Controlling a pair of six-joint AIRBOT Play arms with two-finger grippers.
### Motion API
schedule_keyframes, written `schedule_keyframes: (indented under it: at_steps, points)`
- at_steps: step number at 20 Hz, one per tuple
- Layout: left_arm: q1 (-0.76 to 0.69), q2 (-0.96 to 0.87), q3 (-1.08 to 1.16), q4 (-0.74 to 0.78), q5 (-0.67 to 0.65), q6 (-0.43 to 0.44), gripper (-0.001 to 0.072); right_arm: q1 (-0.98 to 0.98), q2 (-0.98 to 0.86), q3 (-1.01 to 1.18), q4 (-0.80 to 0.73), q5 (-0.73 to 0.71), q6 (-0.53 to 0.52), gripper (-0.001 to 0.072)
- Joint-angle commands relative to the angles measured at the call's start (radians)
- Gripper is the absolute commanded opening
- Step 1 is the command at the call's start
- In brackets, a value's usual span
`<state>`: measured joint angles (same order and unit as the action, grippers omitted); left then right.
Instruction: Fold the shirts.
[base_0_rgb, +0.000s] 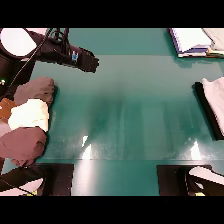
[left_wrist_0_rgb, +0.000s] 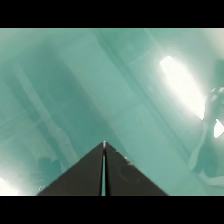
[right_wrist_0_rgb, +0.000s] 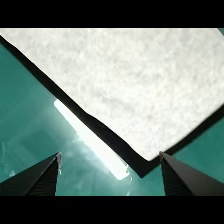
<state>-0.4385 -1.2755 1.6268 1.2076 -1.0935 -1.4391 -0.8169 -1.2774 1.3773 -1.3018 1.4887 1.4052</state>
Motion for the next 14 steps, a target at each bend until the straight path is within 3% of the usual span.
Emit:
schedule_keyframes:
  at_steps: [1,5,8,11,12,13,14]
  points:
    - [0.000,0.000,0.000,0.000,0.002,0.000,0.0021,-0.015,0.064,-0.042,0.080,-0.019,0.000,0.0698]
    - [0.000,0.000,0.000,0.001,0.034,0.000,0.0021,0.138,0.163,-0.042,0.324,-0.082,0.000,0.0698]
    - [0.000,0.000,0.000,0.000,0.041,-0.001,0.0021,0.350,0.222,-0.042,0.338,-0.146,0.000,0.0679]
    - [0.000,0.000,0.000,0.000,0.055,-0.001,0.0021,0.558,0.262,-0.042,0.332,-0.209,0.000,0.0362]
    - [0.000,0.000,0.000,0.000,0.064,-0.001,0.0021,0.611,0.270,-0.042,0.332,-0.225,0.000,0.0224]
    - [0.000,0.000,0.000,0.000,0.071,-0.001,0.0021,0.660,0.277,-0.042,0.331,-0.238,0.000,0.0033]
    - [0.000,0.000,0.000,0.000,0.076,-0.001,0.0021,0.695,0.283,-0.042,0.331,-0.245,0.000,0.0012]
